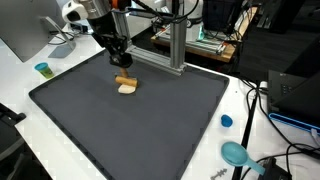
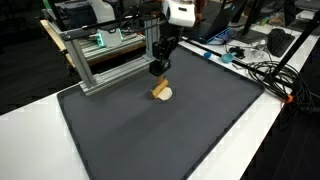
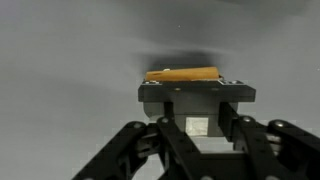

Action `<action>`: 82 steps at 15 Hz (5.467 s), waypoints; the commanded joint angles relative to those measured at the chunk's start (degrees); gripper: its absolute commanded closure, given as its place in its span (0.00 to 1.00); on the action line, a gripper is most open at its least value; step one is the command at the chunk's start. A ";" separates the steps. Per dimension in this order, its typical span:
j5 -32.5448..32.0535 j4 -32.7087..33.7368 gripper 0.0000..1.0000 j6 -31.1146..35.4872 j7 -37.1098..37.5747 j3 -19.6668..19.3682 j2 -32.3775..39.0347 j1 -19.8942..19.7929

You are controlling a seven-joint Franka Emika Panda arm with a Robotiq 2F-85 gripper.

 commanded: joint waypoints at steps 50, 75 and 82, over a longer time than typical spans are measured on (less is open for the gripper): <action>5.31 -53.77 0.79 19.83 12.56 3.14 -63.97 -1.59; 6.40 -54.36 0.13 6.61 7.89 -0.94 -67.08 1.18; 6.98 -54.47 0.00 7.42 8.39 -2.65 -70.89 -0.06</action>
